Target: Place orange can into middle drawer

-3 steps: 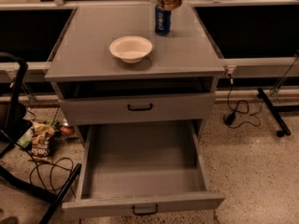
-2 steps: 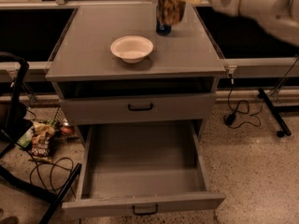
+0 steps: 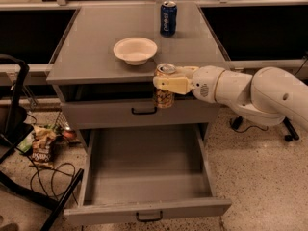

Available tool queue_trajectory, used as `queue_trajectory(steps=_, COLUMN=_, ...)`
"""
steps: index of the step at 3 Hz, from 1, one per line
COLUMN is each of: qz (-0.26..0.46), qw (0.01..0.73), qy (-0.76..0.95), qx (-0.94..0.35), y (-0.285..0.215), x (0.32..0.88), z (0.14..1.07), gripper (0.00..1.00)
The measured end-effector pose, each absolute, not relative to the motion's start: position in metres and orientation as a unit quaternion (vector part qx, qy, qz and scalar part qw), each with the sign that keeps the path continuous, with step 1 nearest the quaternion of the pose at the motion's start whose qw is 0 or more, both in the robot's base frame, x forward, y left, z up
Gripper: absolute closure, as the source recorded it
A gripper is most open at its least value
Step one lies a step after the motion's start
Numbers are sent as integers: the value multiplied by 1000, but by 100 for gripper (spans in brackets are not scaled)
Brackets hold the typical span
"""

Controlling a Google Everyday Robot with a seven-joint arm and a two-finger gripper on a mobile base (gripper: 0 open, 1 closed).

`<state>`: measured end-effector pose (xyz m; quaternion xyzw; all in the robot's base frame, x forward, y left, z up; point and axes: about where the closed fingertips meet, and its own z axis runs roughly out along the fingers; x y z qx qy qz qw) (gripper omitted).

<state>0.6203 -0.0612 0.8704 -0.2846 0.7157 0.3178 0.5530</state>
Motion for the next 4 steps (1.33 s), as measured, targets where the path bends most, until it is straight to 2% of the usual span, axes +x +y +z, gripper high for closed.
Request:
queue_trajectory(steps=2, qz=315, qw=533, qy=725, qx=-303, y=-59, x=619, z=840, gripper=100)
queue_trajectory(steps=4, qz=326, qw=499, qy=693, qx=-406, y=-58, x=581, z=709, gripper=100)
